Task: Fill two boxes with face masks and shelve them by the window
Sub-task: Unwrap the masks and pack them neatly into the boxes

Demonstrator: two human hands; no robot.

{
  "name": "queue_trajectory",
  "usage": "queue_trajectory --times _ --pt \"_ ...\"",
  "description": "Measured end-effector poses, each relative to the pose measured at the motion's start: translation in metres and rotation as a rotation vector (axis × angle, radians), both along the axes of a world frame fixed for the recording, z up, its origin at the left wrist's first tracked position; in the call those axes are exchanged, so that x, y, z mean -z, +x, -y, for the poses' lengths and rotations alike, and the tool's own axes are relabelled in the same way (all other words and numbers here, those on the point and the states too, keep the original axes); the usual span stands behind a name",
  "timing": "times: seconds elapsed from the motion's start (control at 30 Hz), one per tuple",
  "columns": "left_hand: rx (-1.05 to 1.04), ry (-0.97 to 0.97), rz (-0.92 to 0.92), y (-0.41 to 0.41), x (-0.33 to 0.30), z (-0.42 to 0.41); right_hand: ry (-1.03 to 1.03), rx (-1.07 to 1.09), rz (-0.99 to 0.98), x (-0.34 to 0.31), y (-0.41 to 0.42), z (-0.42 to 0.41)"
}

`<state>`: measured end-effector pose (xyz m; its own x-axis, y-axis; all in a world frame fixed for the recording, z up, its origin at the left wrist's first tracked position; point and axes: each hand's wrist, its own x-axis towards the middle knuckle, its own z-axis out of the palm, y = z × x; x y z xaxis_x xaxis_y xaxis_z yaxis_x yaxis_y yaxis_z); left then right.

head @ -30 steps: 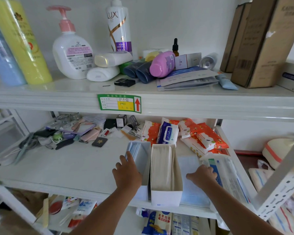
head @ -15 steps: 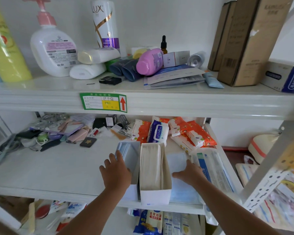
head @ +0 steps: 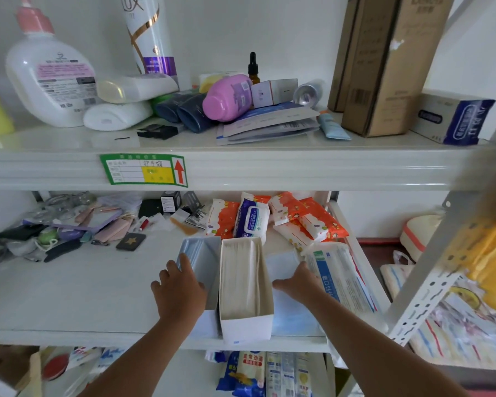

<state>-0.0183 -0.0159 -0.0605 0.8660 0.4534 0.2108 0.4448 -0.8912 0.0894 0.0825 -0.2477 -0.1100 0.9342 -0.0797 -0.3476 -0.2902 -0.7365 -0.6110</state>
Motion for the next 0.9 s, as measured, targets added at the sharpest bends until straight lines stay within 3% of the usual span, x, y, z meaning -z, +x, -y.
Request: queue_trajectory --times 0.2,0.37,0.63,0.77,0.9 --pt "0.025 -0.016 0.012 0.001 0.003 -0.001 -0.118 -0.05 -0.013 -0.02 -0.021 -0.011" --pt "0.071 0.027 0.048 0.004 0.007 -0.004 0.045 -0.025 -0.012 -0.022 -0.021 -0.012" --pt "0.303 0.144 0.234 0.002 -0.004 0.006 -0.014 -0.016 0.171 -0.033 -0.028 0.0" --pt "0.405 0.074 0.286 -0.002 -0.012 0.028 0.049 0.082 0.096 -0.043 -0.032 0.017" --pt "0.685 -0.02 0.31 -0.007 -0.026 0.076 -0.006 0.041 -0.025 -0.043 -0.037 0.023"
